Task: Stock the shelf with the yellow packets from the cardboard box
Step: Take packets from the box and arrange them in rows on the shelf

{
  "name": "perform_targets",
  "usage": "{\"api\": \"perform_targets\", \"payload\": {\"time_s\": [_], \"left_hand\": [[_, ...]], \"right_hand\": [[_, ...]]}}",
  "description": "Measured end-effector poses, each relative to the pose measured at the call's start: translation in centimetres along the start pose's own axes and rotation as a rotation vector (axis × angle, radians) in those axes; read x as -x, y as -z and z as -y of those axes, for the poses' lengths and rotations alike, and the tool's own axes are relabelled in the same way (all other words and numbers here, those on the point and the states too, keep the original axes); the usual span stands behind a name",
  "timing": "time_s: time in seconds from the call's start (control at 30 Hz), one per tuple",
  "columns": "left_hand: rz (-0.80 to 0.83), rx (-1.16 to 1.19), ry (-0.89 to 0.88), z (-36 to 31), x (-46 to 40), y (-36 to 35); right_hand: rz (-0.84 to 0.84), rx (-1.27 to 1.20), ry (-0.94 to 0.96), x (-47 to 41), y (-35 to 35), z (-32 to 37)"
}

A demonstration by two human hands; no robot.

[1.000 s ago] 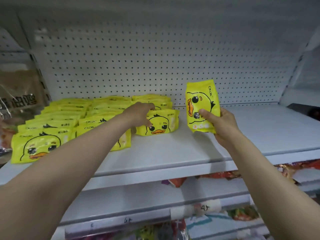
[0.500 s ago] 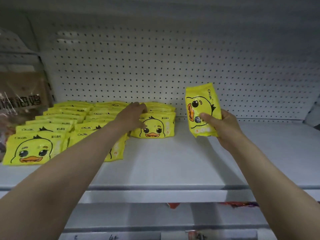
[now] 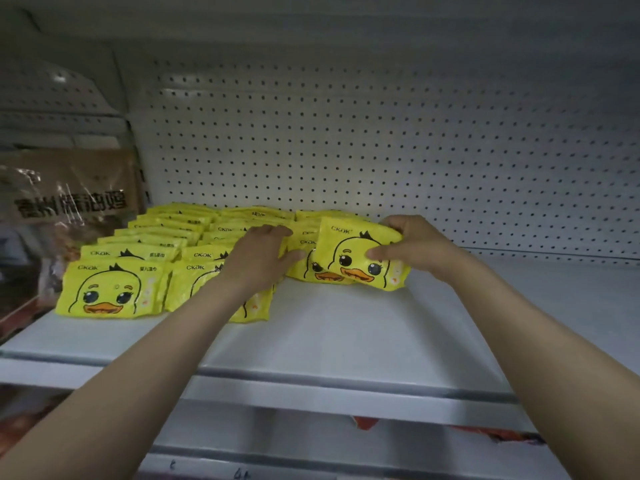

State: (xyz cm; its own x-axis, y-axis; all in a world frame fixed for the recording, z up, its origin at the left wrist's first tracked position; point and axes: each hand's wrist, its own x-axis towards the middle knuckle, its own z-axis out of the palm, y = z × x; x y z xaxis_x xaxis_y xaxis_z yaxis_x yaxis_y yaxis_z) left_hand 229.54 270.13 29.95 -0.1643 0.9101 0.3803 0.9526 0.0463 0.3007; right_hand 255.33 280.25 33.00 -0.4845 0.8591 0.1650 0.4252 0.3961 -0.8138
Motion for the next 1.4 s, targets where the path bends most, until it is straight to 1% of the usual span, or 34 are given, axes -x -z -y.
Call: {"api": "perform_targets", "payload": {"time_s": [0.07,0.13,0.33,0.43,0.6,0.7,0.8,1.0,1.17,1.3,1.4], "left_hand": [[0.012,-0.013,0.015,0.6,0.9,0.0],[0.016,-0.025,0.013,1.0,1.5,-0.2],[-0.024,-0.069,-0.028,1.7,2.2,-0.9],[-0.029,-0.101,-0.047,2.0,2.1,-1.3],[-0.062,-0.116,-0.056,2.0,2.0,-1.7],[-0.088,-0.13,-0.067,2.0,2.0,-2.0],[-0.098,-0.148,-0.073,2.2,2.0,-2.3],[-0.11,-0.149,-0.106,2.3,2.1,-2.3],[-0.06,-0.198,-0.116,2.4,2.1,-1.9],[0.005,-0.175,-0.127,2.5,2.3,-0.8],[0.028,-0.16,-0.108,2.5,2.8,1.0]], "right_hand": [[0.077,0.128,0.003,-0.9,-1.2,0.4],[0.116,0.196,0.013,-1.6,-2.4,0.9],[0.152,0.25,0.026,-3.0,-5.0,0.8],[0.098,0.299,0.049,-3.2,-5.9,0.7],[-0.05,0.617,0.091,-3.1,-6.6,0.6],[-0.084,0.756,0.141,-2.8,-7.2,1.3],[-0.101,0.858,0.147,-2.5,-7.8,1.9],[-0.153,0.925,0.075,-1.9,-9.0,2.5],[-0.196,0.974,0.007,-1.2,-9.7,2.9],[-0.193,0.97,-0.043,0.1,-9.6,4.1],[-0.19,0.947,-0.04,1.2,-9.6,5.8]]}}
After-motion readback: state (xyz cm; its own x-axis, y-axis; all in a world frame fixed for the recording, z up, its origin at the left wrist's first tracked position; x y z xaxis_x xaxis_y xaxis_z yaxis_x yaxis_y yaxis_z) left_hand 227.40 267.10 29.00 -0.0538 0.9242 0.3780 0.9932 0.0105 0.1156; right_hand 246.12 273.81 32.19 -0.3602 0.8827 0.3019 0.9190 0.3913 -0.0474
